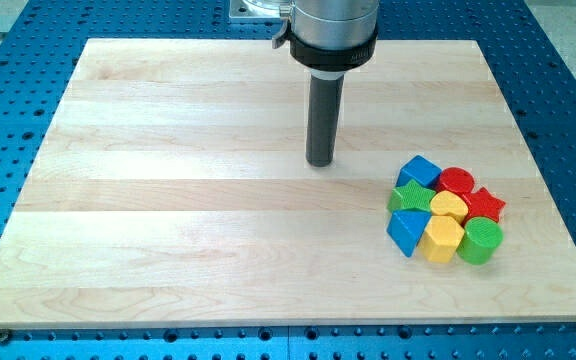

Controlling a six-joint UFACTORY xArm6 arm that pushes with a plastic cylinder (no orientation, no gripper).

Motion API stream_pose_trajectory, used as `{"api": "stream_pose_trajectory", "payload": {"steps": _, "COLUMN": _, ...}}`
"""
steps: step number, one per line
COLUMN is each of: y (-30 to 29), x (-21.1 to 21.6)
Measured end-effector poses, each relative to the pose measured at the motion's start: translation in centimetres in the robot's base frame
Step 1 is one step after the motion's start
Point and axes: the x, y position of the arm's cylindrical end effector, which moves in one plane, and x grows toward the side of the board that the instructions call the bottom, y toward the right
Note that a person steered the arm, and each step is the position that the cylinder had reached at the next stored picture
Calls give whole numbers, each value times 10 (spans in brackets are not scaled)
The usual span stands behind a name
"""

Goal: Separate the green blocks from the group blocks

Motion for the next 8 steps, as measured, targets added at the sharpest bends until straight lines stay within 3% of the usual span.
{"api": "stream_pose_trajectory", "payload": {"steps": 8, "y": 7, "x": -14}}
